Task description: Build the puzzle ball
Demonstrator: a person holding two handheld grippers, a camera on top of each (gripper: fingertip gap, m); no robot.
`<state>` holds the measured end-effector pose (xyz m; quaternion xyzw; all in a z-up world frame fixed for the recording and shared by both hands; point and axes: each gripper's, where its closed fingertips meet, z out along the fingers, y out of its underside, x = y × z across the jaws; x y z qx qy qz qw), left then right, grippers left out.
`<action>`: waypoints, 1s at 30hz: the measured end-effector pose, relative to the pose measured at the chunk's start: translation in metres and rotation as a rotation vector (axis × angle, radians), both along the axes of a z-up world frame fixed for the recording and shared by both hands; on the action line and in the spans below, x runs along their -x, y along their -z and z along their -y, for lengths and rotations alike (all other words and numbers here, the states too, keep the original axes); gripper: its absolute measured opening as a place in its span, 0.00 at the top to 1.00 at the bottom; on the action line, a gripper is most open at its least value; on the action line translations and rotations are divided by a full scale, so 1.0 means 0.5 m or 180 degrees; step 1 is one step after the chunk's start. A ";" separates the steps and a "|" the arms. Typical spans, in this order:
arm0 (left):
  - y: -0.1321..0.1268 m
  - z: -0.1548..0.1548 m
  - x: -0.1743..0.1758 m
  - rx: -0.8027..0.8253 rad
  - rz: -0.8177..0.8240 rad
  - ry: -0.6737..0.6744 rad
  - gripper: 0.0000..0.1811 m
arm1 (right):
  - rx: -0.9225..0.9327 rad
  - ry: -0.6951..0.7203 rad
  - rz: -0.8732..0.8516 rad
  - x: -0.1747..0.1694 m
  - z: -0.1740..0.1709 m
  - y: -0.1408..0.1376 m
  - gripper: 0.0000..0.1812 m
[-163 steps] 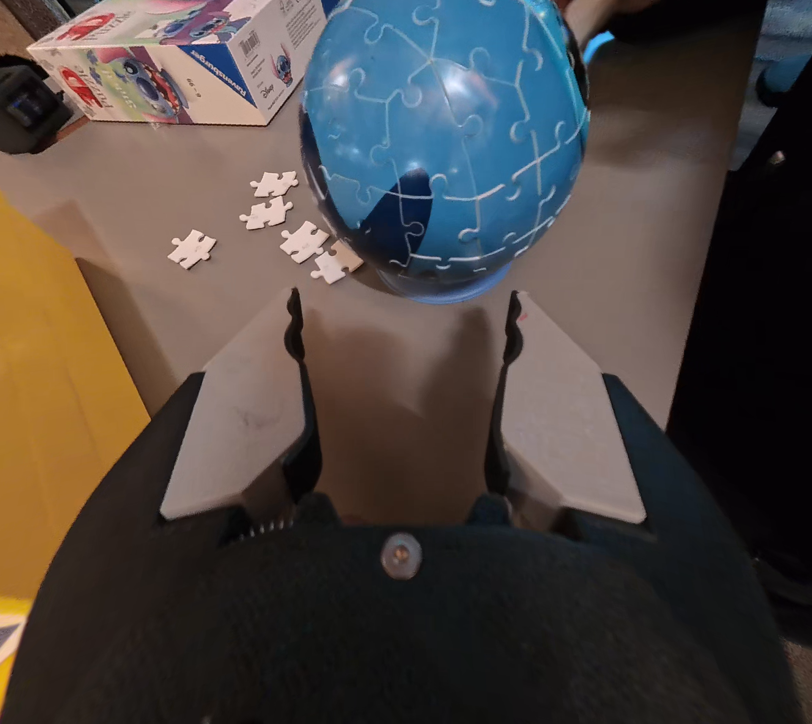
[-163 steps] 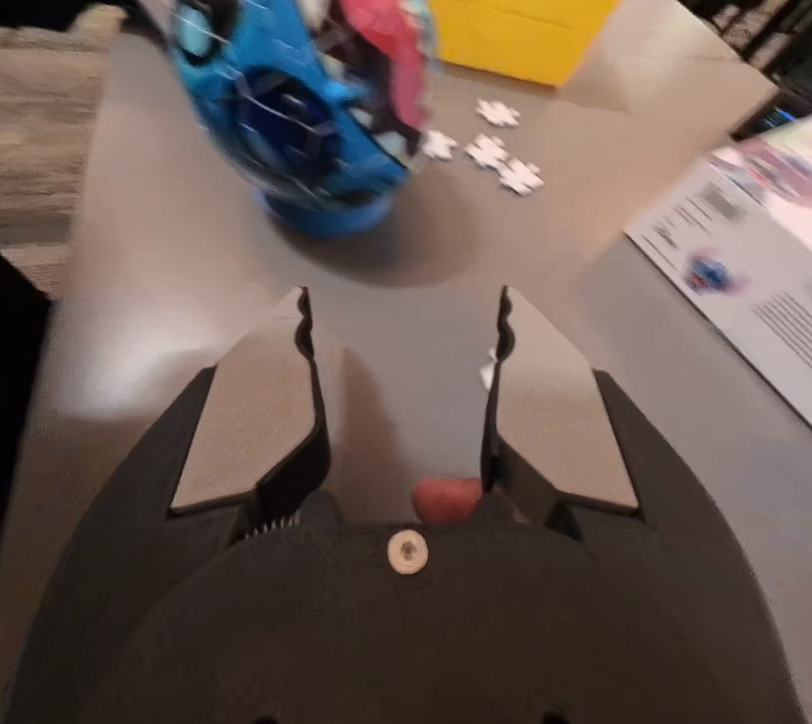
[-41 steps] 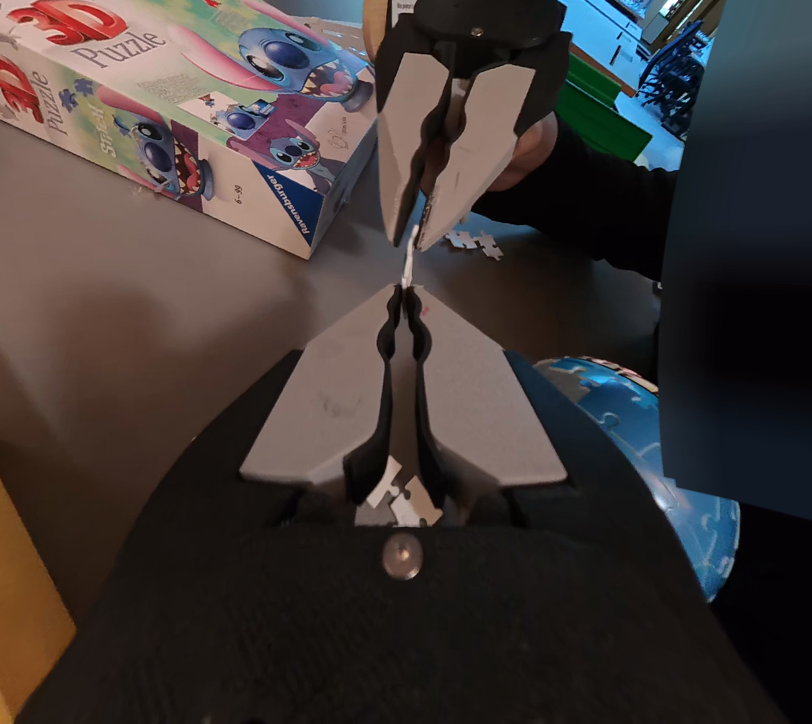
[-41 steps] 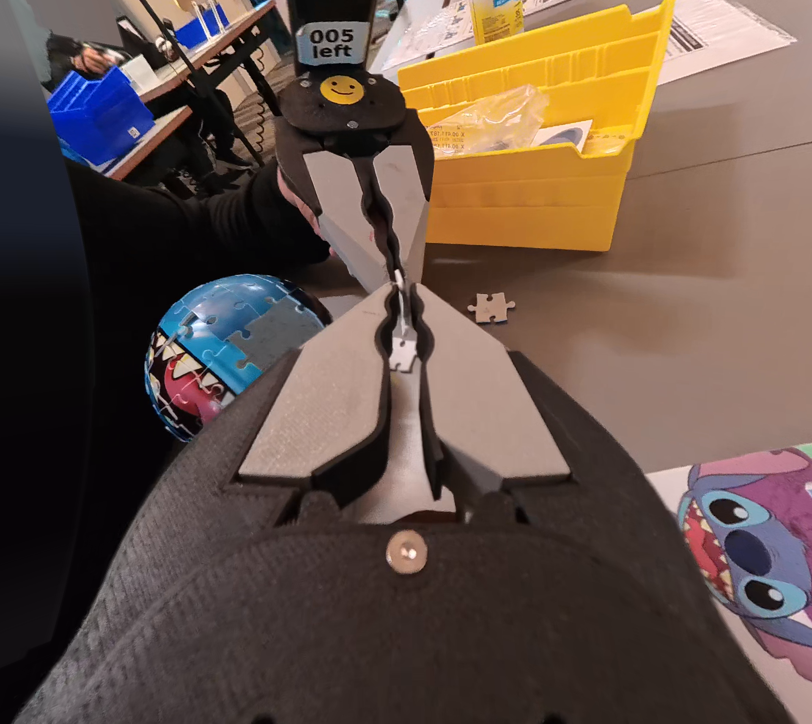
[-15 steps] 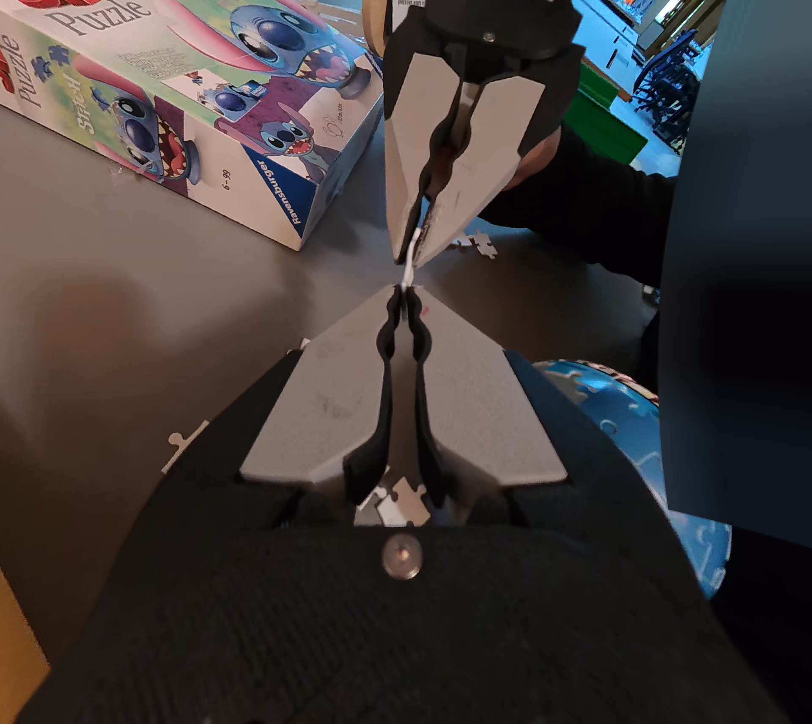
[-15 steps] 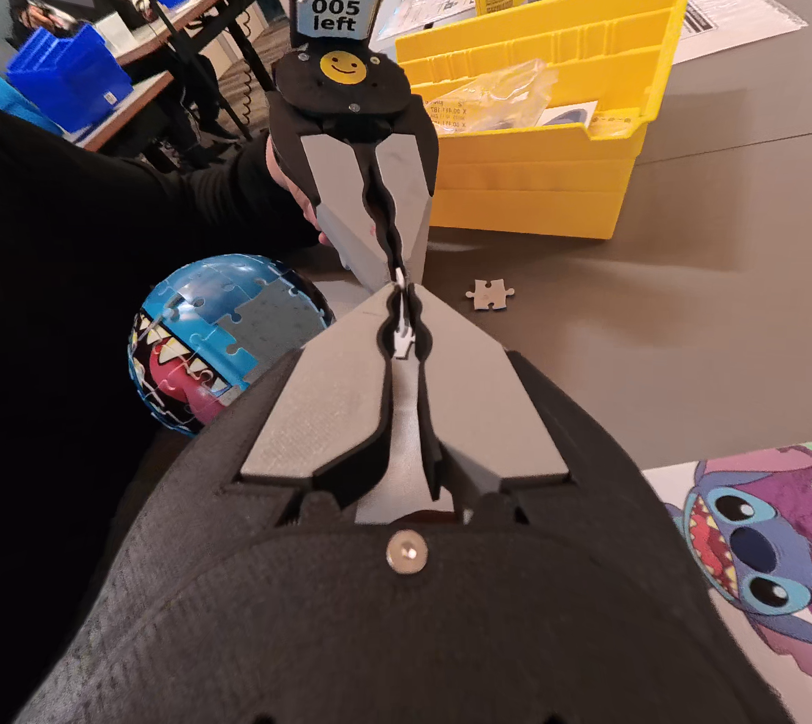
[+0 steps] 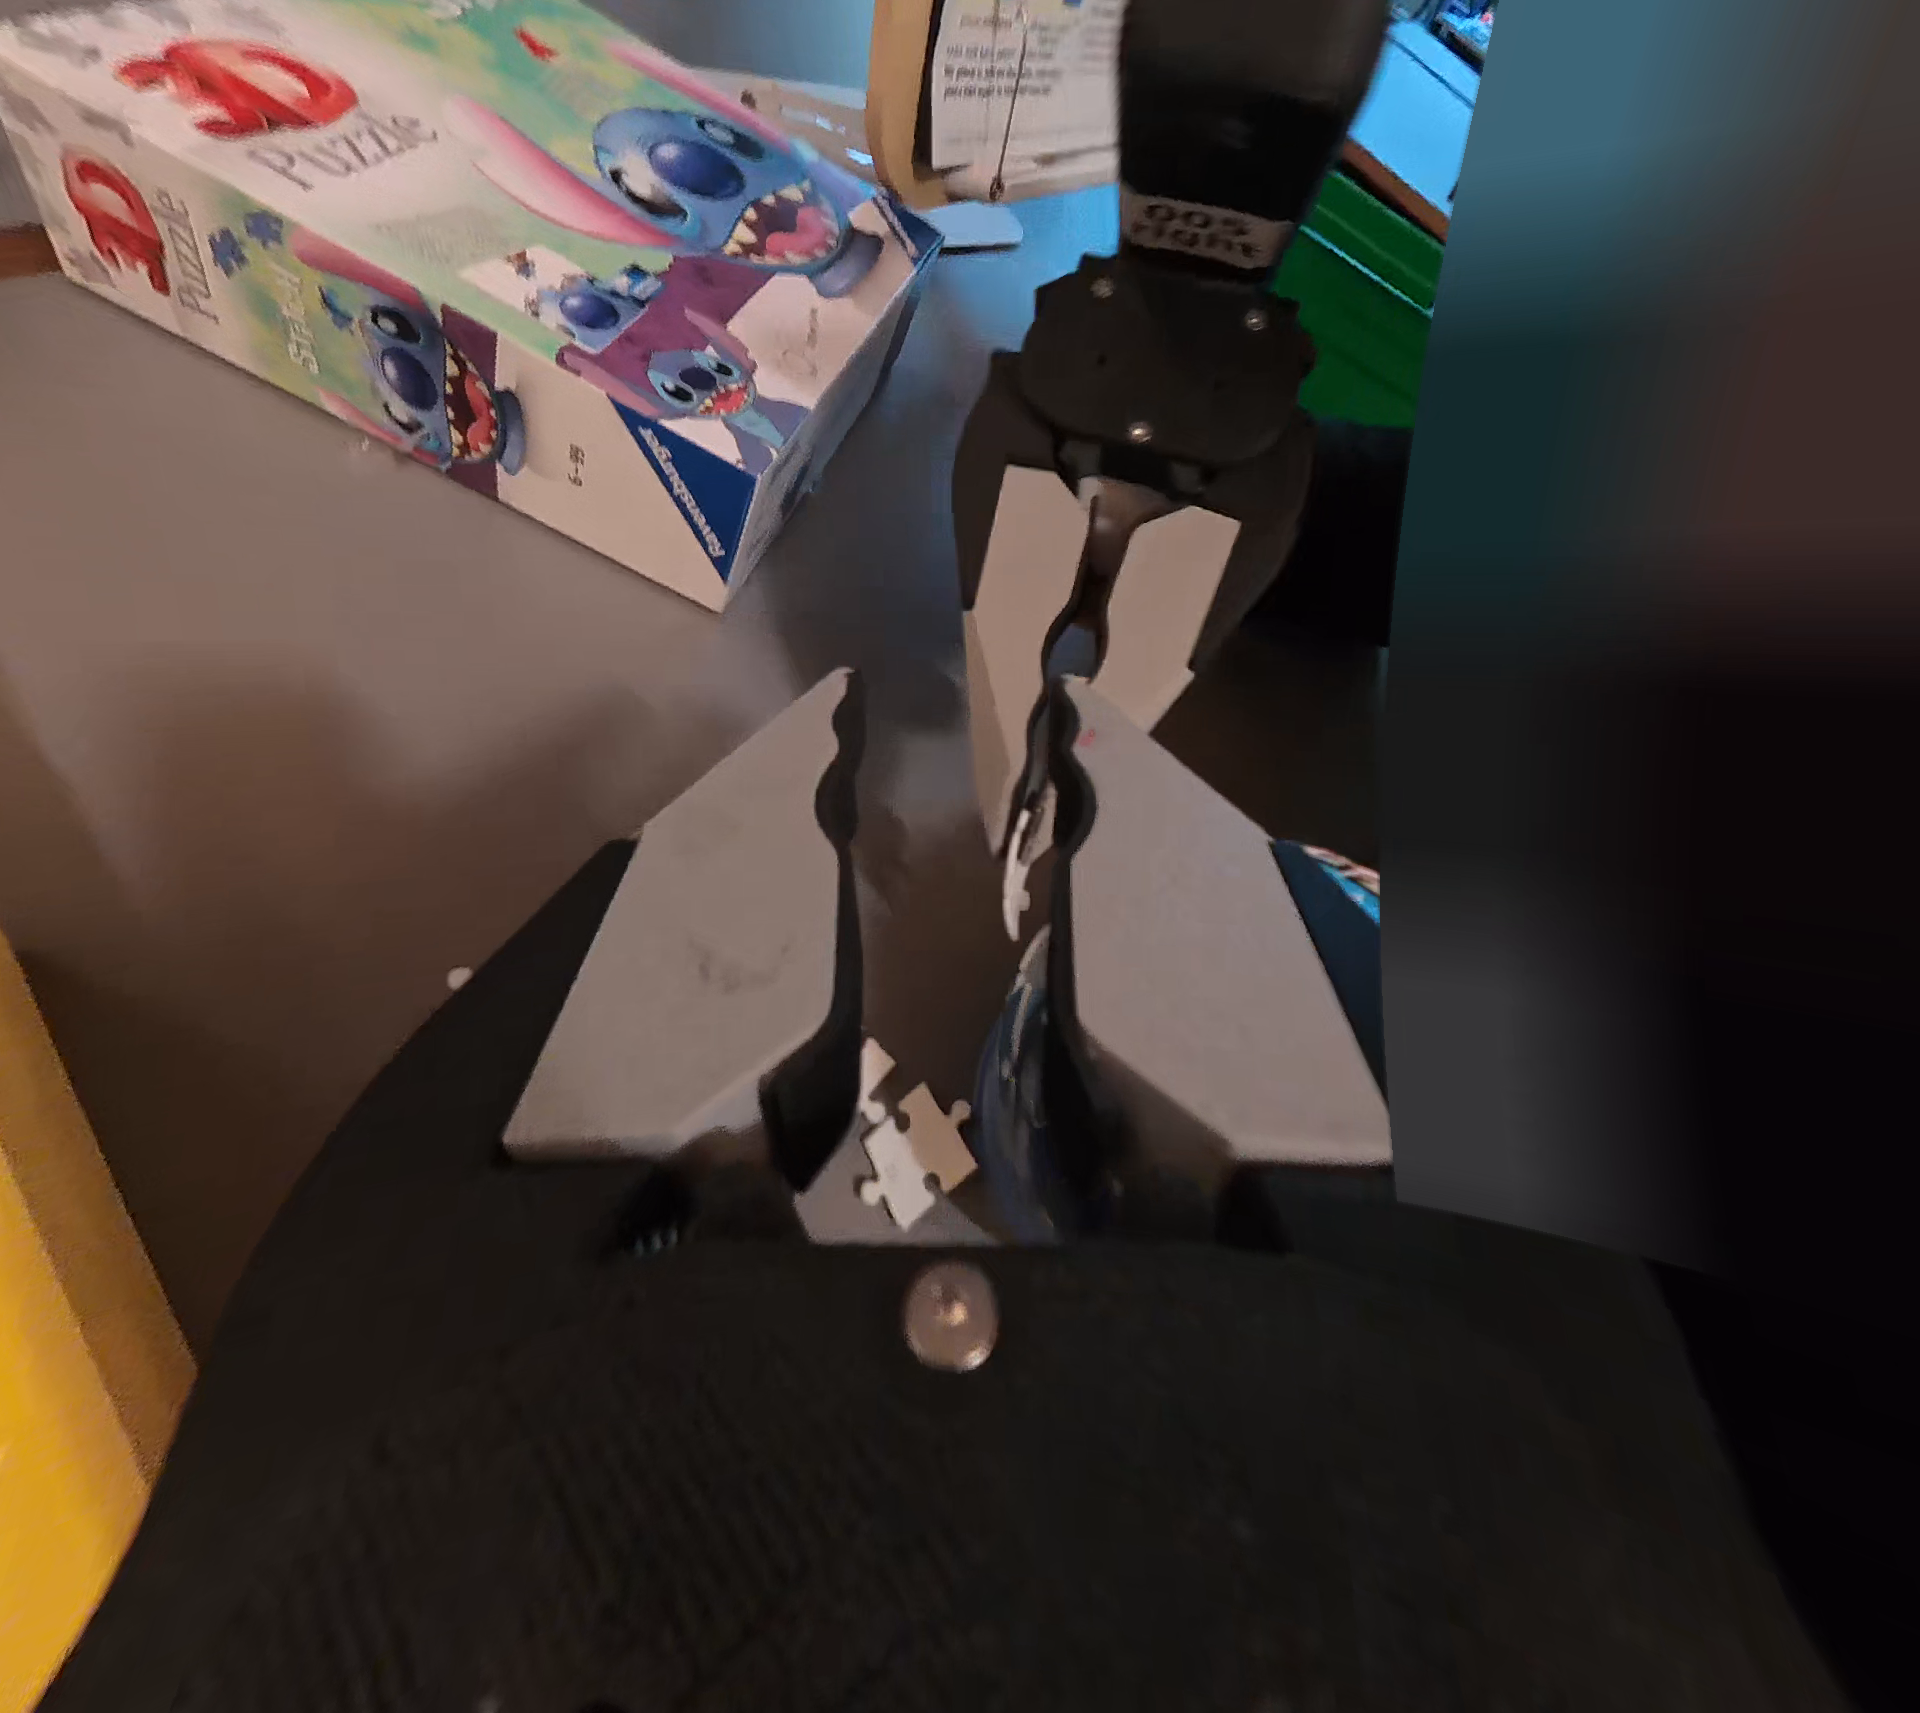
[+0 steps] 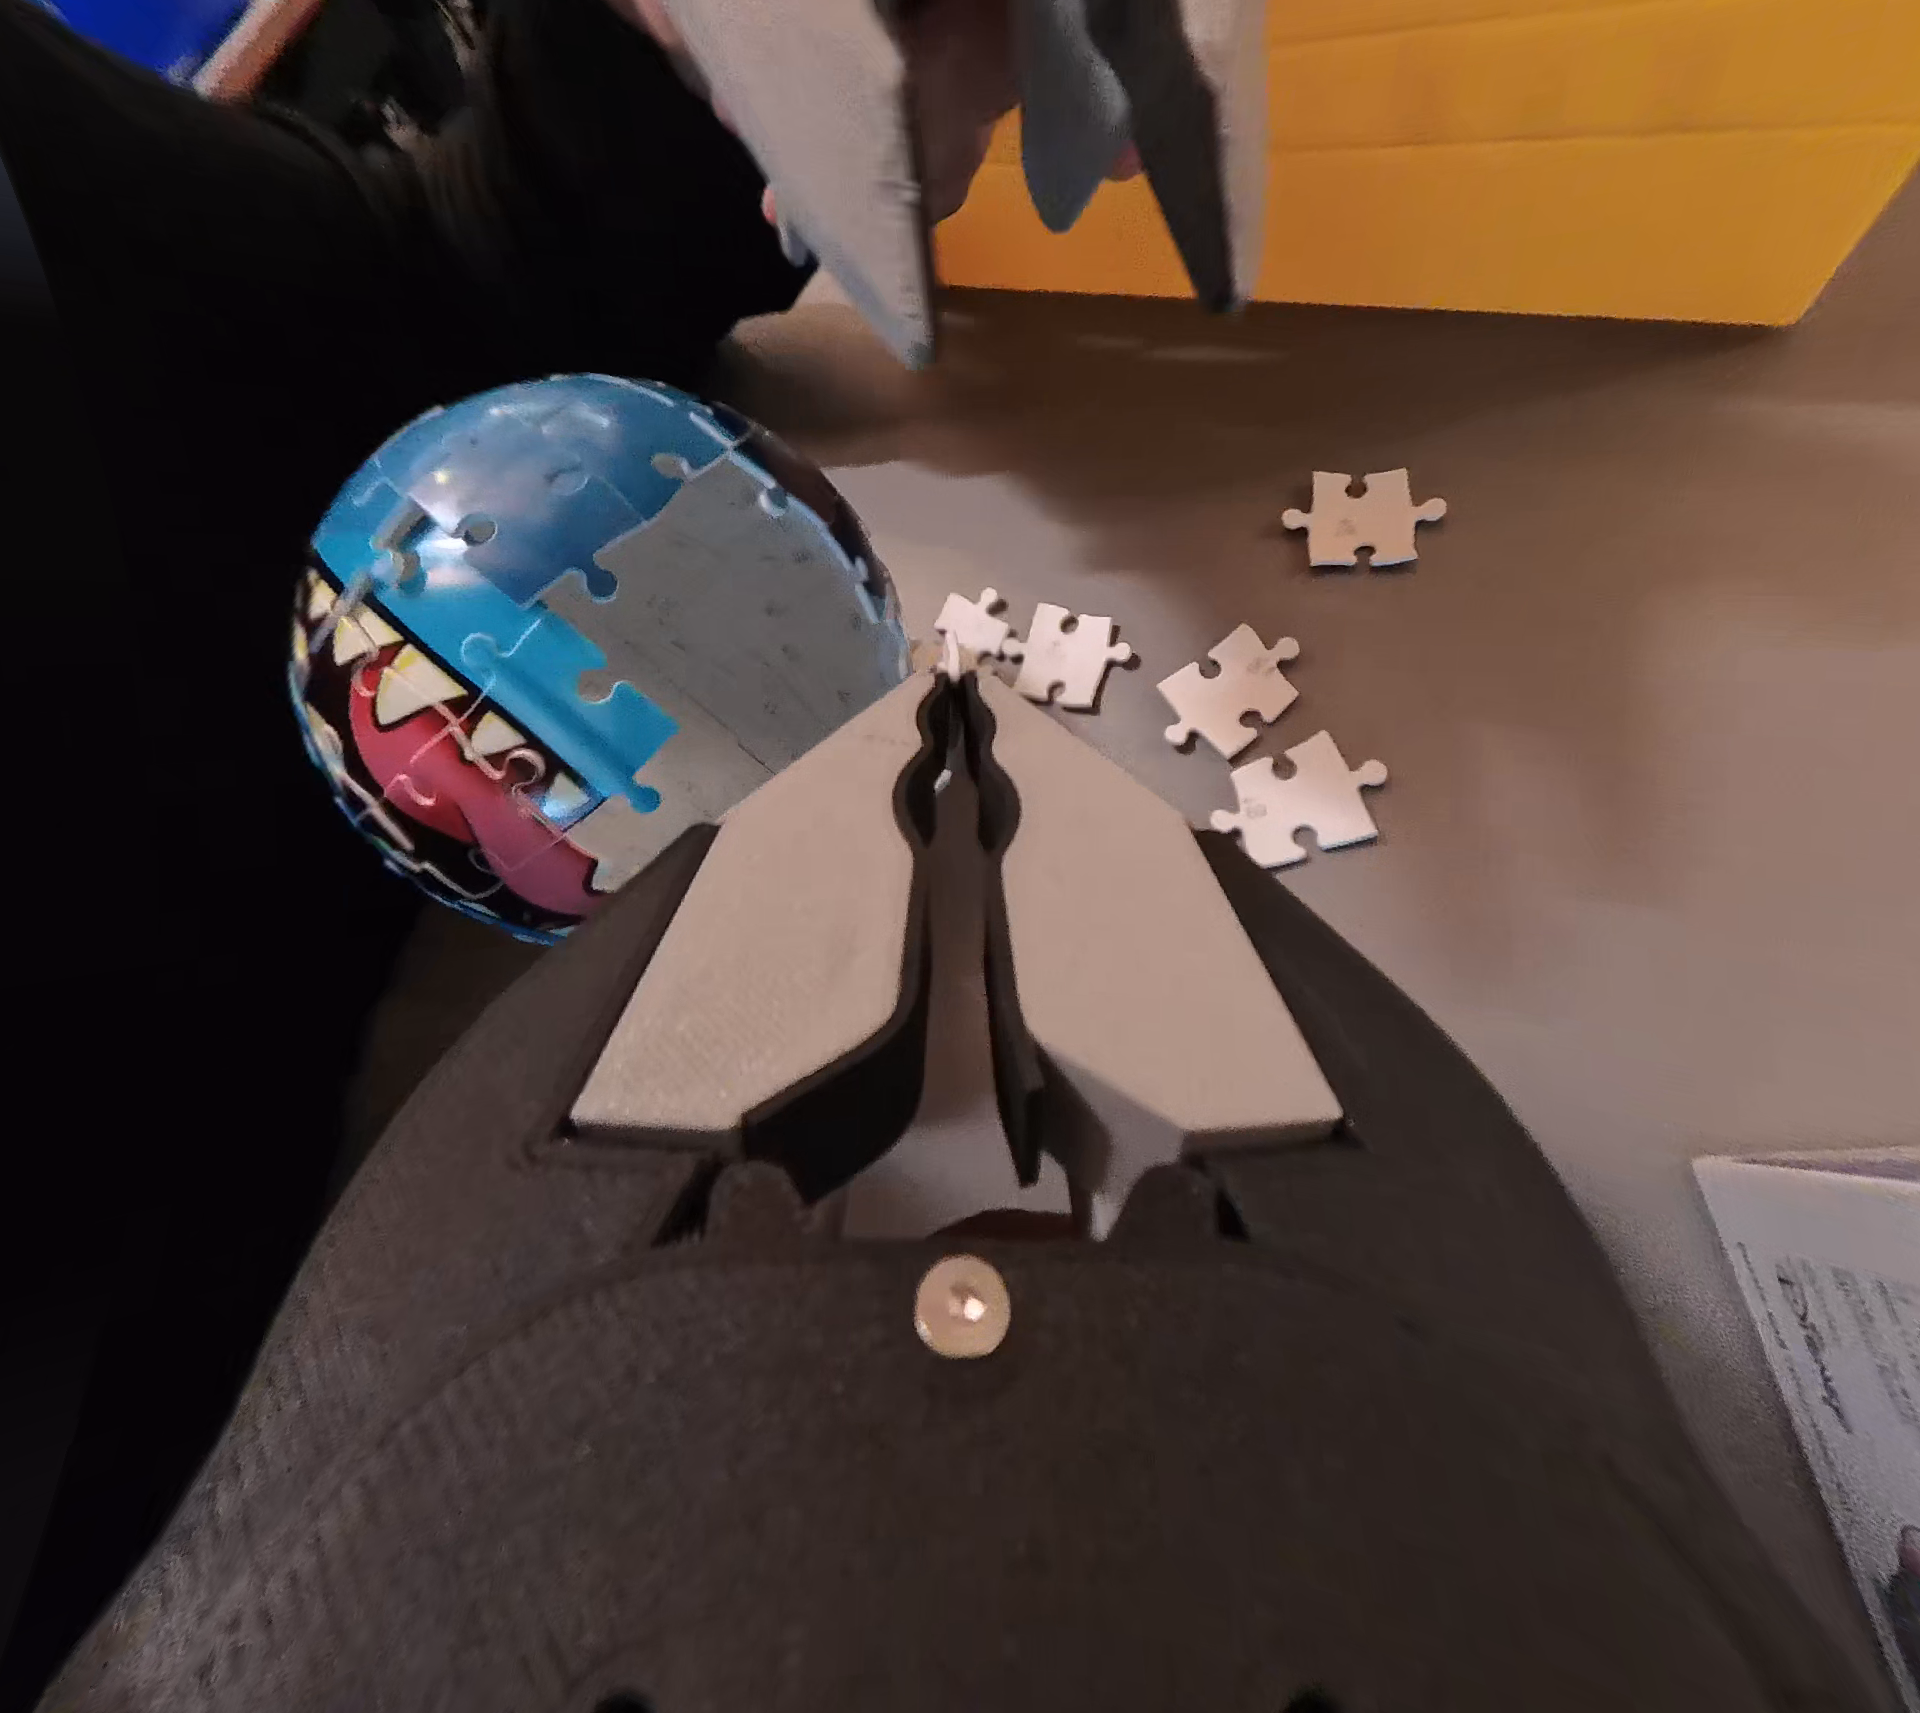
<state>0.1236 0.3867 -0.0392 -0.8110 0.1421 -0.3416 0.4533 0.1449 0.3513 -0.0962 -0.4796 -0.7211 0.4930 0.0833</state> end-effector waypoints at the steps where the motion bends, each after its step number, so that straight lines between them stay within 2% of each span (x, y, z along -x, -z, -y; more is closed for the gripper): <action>1: 0.001 0.005 -0.003 0.0074 0.0007 0.0053 0.82 | -0.0096 -0.0013 -0.0032 -0.001 0.004 0.001 1.00; 3: -0.001 0.018 -0.004 0.0200 -0.0127 0.0102 0.82 | -0.0216 -0.0080 -0.0067 -0.004 0.018 0.002 1.00; 7: 0.008 0.038 0.006 0.0429 -0.0825 0.0100 0.83 | -0.0547 -0.0170 -0.0117 -0.006 0.029 0.011 1.00; 11: 0.028 0.052 0.003 0.0709 -0.1181 0.0242 0.83 | -0.0621 -0.0231 -0.0143 -0.009 0.039 0.012 1.00; 23: 0.050 0.079 -0.005 0.1356 -0.1076 0.0818 0.85 | -0.0720 -0.0323 -0.0065 0.013 0.051 0.029 1.00; 30: 0.082 0.099 -0.015 0.1584 -0.1179 0.1014 0.87 | -0.0848 -0.0308 -0.0113 0.015 0.051 0.031 1.00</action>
